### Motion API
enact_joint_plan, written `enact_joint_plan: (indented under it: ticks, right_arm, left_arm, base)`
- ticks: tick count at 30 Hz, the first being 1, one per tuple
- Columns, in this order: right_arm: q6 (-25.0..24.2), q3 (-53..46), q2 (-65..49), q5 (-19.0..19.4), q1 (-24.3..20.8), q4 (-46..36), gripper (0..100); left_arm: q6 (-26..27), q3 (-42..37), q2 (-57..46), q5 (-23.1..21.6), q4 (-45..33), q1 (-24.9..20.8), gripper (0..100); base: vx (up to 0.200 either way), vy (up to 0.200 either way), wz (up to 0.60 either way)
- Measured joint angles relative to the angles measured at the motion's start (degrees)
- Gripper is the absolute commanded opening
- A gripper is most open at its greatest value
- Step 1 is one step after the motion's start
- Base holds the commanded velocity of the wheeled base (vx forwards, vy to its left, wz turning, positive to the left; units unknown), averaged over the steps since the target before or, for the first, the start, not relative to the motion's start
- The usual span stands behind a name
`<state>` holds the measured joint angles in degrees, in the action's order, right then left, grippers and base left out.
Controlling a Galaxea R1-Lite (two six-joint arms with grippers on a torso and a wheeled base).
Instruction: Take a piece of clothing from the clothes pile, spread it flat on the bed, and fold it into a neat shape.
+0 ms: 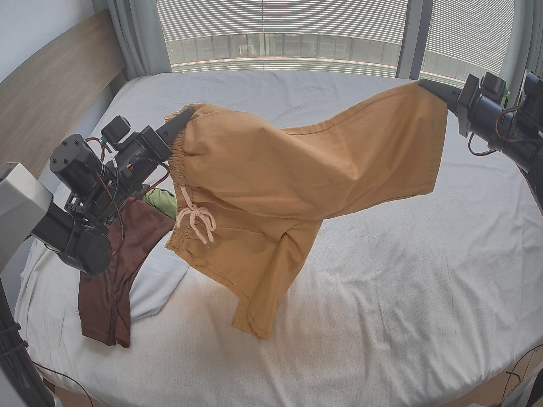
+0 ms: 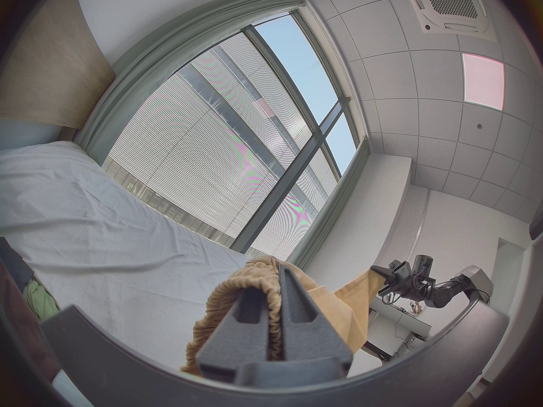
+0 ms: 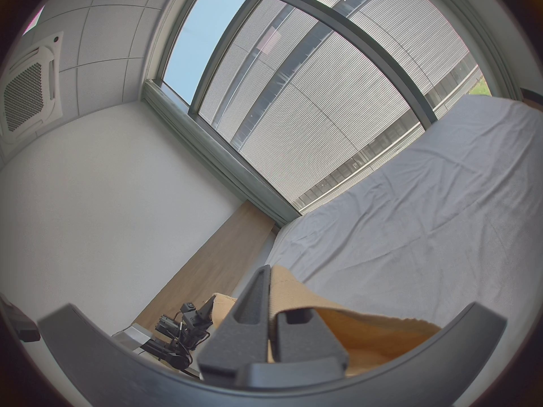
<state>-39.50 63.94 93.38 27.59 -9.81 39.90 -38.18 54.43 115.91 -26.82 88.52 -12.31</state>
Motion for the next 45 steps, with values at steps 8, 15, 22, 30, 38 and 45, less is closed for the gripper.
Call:
enact_joint_plan:
  ticks: [8,15,22,30,38,45]
  right_arm:
    - [1.9,4.6,-2.5,0.0,-0.1,-5.9,0]
    - [3.8,7.4,-5.2,0.0,-0.7,-9.3,0]
    - [4.7,11.2,-6.9,0.0,-1.6,-13.9,0]
    - [7.1,16.0,-8.3,-0.1,-3.4,-19.8,0]
    - [7.9,20.1,-9.3,-0.2,-4.1,-24.3,0]
    - [9.2,18.8,-6.9,-0.3,-3.9,-23.7,0]
  left_arm:
    - [0.0,0.0,-0.1,0.0,0.0,0.5,0]
    - [0.0,-0.4,0.1,0.0,0.0,0.6,0]
    - [0.0,-0.5,0.9,0.0,0.0,0.5,0]
    - [0.3,-0.8,2.5,0.0,0.0,0.1,0]
    - [0.6,-1.8,4.7,0.0,0.0,-1.2,0]
    - [0.1,-4.5,4.0,-0.2,0.0,-0.9,0]
  base:
    - [0.0,0.0,0.0]
    - [0.0,0.0,0.0]
    - [0.0,0.0,0.0]
    - [0.0,0.0,0.0]
    - [0.0,0.0,0.0]
    - [0.0,0.0,0.0]
